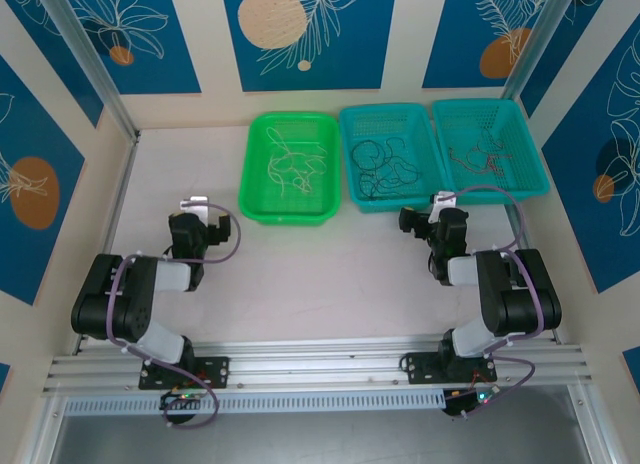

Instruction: Untangle the cables

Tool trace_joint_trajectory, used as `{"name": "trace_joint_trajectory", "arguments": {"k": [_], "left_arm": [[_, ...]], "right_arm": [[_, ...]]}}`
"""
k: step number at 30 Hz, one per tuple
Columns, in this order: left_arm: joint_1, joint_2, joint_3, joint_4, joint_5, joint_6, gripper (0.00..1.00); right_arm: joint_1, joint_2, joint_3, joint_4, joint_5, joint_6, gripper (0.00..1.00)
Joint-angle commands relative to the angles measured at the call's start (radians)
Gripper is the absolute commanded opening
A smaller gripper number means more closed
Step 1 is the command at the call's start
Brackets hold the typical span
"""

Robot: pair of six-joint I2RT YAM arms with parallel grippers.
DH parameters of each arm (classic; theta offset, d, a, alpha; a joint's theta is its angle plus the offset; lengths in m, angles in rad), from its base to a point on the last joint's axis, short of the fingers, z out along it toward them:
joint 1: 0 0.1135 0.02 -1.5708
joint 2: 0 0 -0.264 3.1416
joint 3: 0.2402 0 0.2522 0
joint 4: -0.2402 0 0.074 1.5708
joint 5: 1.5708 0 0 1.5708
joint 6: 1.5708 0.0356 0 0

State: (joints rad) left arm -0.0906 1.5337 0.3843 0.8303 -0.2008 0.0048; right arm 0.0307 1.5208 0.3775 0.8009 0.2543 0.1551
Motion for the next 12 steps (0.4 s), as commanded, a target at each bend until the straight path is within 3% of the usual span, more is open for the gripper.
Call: {"name": "trace_joint_trajectory", "arguments": {"k": [1,12], "left_arm": [[0.01,0.002,-0.011,0.052,0.033,0.012,1.0],[0.009,0.003,-0.01,0.055,0.034,0.014,1.0]], "right_arm": [[0.001,0.001,0.017,0.044,-0.001,-0.026,1.0],[0.008,-0.002,0.014,0.052,0.033,-0.021,0.99]]}}
